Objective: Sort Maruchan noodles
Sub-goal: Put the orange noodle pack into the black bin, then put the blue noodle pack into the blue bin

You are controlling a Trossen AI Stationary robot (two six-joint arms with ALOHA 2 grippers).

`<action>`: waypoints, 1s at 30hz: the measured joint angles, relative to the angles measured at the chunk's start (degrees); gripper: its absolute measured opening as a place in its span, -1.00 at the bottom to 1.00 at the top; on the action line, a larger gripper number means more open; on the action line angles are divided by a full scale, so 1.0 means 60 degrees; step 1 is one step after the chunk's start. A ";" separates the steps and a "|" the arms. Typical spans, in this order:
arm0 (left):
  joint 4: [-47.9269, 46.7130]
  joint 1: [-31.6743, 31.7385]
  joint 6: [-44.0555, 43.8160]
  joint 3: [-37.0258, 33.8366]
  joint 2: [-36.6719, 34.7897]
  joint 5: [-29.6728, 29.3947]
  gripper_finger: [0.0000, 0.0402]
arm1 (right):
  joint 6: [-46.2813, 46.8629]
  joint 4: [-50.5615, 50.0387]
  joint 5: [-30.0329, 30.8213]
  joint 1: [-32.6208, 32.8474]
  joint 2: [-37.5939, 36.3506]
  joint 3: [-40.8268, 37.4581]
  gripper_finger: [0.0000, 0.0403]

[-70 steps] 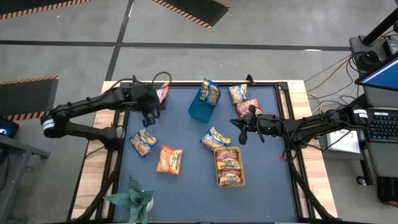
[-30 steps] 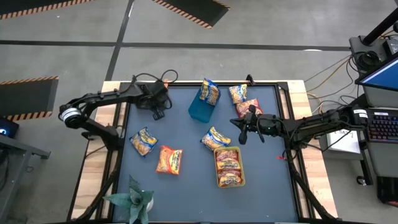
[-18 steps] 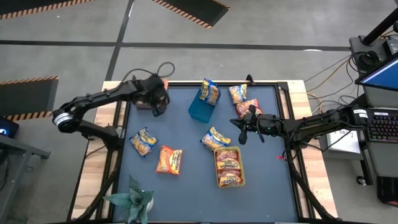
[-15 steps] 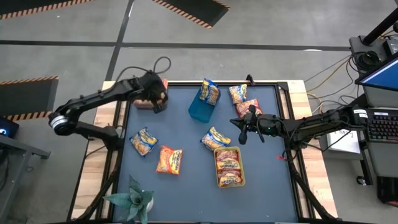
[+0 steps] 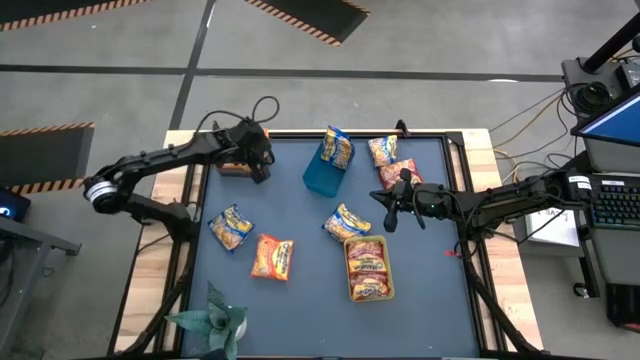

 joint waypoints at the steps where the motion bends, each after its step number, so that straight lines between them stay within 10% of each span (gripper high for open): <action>1: -0.0019 0.0000 -0.0064 -0.0030 0.0117 0.0000 -1.00 | 0.0008 0.0000 0.0000 0.0002 -0.0001 -0.0001 -0.96; 19: 0.0022 -0.0536 -0.1459 0.0007 -0.1052 0.0000 -1.00 | 0.0410 -0.0001 0.0000 0.0000 0.0002 0.0000 -0.96; 30: 0.0320 -0.2724 -0.3602 0.0014 -0.2135 0.0015 -1.00 | 0.3045 -0.0008 0.0076 0.0000 0.0002 -0.0004 -0.96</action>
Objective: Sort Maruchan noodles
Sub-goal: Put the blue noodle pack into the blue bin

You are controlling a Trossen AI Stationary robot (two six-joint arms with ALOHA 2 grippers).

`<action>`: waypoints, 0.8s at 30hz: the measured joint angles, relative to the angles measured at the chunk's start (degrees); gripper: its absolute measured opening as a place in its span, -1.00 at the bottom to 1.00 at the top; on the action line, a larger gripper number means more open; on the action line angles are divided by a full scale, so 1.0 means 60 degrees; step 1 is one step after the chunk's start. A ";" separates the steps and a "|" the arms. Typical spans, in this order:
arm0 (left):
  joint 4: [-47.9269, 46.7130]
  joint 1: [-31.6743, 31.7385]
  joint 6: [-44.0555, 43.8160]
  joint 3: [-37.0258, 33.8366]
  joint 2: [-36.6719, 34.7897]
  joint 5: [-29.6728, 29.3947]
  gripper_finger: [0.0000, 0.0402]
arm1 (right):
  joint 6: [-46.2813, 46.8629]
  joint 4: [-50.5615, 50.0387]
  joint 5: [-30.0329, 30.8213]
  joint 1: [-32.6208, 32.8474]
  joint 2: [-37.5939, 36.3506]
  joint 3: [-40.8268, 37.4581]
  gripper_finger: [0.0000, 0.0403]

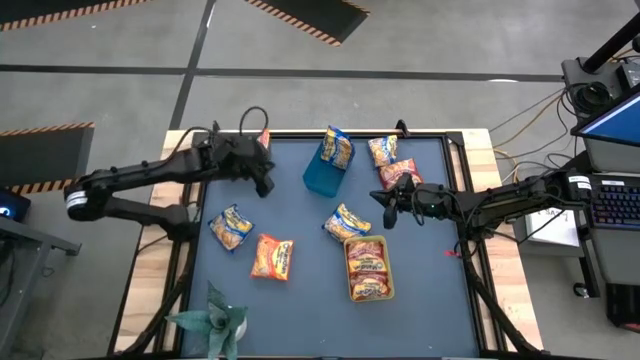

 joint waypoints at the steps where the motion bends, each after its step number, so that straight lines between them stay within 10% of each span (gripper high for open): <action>1: 0.0097 -0.0276 -0.0039 0.0000 0.0016 0.0001 -1.00 | 0.0203 0.0001 -0.0003 0.0000 0.0000 0.0000 -0.96; 12: 0.2489 -0.2771 0.0690 0.0000 0.1111 0.0012 -1.00 | 0.1387 -0.0402 -0.1499 0.0024 0.0000 0.0862 -0.96; 24: 0.4508 -0.3200 0.0733 0.0000 0.3319 0.0000 -1.00 | 0.1245 -0.6719 -0.1508 0.0044 0.0134 0.3723 -0.96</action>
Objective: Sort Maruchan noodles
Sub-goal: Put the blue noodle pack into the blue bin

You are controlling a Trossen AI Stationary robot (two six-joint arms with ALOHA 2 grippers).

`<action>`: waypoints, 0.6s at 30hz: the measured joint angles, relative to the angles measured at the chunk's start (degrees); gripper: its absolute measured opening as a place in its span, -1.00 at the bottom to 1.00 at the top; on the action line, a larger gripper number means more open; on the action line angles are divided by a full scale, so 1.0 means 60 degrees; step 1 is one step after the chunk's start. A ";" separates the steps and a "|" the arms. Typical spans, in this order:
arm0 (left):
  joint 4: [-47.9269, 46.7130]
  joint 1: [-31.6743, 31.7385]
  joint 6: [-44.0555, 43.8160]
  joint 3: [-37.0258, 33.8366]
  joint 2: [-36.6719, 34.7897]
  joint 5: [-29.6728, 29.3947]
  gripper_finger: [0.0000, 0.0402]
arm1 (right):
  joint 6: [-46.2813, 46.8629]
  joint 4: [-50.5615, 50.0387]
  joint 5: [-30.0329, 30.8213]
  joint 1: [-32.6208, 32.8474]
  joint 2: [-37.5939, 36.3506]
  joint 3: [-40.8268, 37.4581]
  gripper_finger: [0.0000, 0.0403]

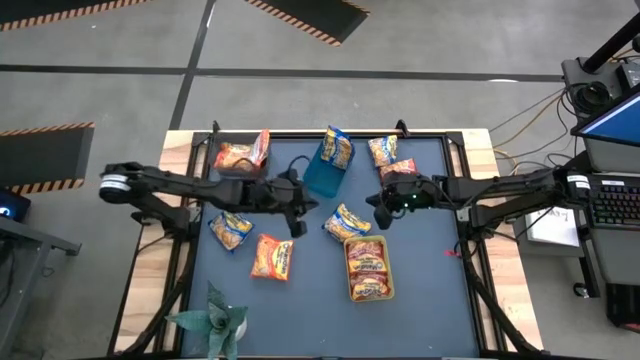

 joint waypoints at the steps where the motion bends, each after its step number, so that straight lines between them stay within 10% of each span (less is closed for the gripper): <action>1: 0.0244 -0.0021 -0.0002 0.0000 0.0265 0.0000 -1.00 | 0.0010 -0.0281 0.0003 0.0000 0.0029 0.0057 -0.96; 18: 0.2506 -0.0434 -0.0309 0.0000 0.3259 0.0034 -1.00 | 0.1746 -0.0501 -0.0420 -0.0344 0.2311 0.0221 -0.95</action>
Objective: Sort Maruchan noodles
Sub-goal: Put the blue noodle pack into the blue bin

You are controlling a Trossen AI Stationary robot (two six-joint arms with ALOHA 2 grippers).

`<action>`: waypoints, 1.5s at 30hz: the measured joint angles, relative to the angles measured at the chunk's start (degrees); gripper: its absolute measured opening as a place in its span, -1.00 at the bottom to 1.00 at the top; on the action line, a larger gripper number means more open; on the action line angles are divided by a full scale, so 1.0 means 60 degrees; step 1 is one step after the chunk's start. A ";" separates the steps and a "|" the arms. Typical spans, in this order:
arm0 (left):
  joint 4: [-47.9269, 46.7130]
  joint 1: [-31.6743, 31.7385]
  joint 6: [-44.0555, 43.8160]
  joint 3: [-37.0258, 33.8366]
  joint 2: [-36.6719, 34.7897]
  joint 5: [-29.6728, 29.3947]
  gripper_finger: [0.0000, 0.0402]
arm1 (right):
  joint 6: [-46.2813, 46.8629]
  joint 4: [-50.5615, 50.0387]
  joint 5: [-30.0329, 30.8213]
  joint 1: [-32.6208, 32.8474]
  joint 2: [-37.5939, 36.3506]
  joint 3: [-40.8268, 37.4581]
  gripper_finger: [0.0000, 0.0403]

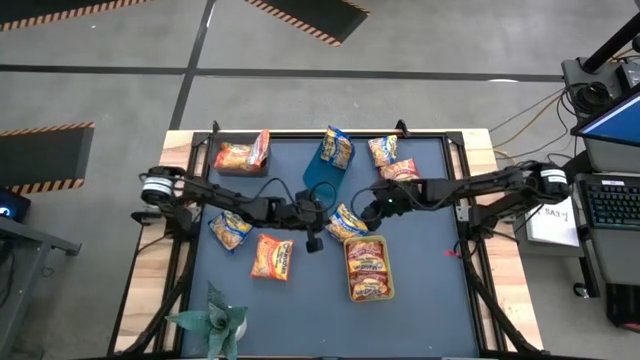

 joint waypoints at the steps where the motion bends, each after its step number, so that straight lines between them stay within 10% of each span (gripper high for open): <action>1: 0.0051 -0.0003 -0.0002 0.0000 0.0098 0.0022 -1.00 | 0.0010 0.0024 -0.0273 -0.0077 0.0124 0.0061 -0.95; 25: 0.0598 -0.0035 -0.0287 0.0051 0.1198 0.0032 -1.00 | -0.0140 -0.0003 -0.2181 -0.0702 0.1361 0.0886 0.42; 45: -0.0476 -0.0032 -0.0290 0.0000 0.1279 0.0053 -1.00 | 0.0040 0.2747 -0.3563 -0.0779 0.3081 0.0879 0.47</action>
